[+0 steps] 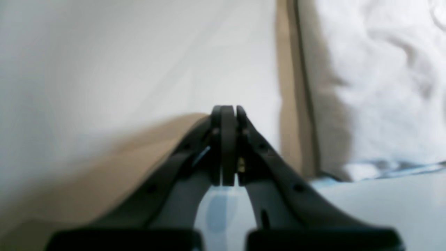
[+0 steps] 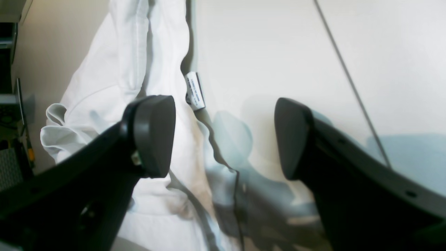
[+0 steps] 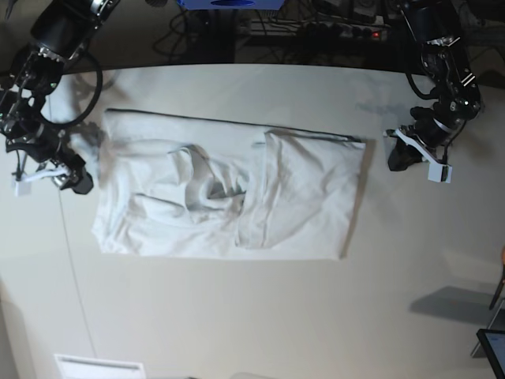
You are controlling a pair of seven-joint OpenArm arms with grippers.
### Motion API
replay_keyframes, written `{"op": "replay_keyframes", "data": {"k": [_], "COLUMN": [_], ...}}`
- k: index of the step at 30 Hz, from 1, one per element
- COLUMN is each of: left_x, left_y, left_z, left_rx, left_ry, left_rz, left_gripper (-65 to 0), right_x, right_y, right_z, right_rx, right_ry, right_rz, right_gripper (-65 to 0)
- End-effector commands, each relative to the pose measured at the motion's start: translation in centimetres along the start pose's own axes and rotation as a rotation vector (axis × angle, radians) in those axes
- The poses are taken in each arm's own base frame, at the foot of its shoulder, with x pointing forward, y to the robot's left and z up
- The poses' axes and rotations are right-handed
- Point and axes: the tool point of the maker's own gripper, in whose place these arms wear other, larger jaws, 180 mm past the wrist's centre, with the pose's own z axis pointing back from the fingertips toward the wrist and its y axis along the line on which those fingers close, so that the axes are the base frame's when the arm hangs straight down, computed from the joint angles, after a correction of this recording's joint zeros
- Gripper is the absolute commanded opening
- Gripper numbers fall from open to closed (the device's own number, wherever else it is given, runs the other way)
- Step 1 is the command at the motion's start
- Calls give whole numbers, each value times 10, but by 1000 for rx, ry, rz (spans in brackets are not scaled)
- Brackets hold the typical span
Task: Fold the T-shirt properly
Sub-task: 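Hold both shirt corners with both grippers and pull them apart, then grasp the shirt edges with both grippers and drag them inward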
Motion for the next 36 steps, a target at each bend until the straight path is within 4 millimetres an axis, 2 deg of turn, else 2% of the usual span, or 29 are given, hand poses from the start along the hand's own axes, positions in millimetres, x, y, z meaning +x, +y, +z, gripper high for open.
{"op": "replay_keyframes", "data": {"k": [1,5,8,13,16,21,29,36], "left_x": [-10,-1,-4,-14,-17,-3,13,23], "left_y": [7,7,8,-17,-26,-29,-31,-43], "left_z": [3,-3,-5,-19,-24,-30,-33,-42], "left_rx": [28,26,24,-41,-65,-72,-74,-100], "left_ry": [88,98,103,155,168,139,109,75], "left_rz": [-29,-33,-20,-72,-82,-89,-99,-85], "left_gripper": [-650,-650,-650,-650,-650,-650,-650,-650], "right_x": [9,18,19,16,3,-16,-34,-55], "right_y": [-1,-7,-9,-6,-1,15,34,53], "right_z": [4,10,11,7,-4,-18,-27,-35], "right_rx": [-11,-29,-32,-23,-6,90,121,151], "right_ry": [-16,-20,-21,-11,39,91,154,222], "right_rz": [19,45,45,39,37,-21,23,80], "right_gripper": [-223,-218,-216,-215,-215,-216,-221,-223]}}
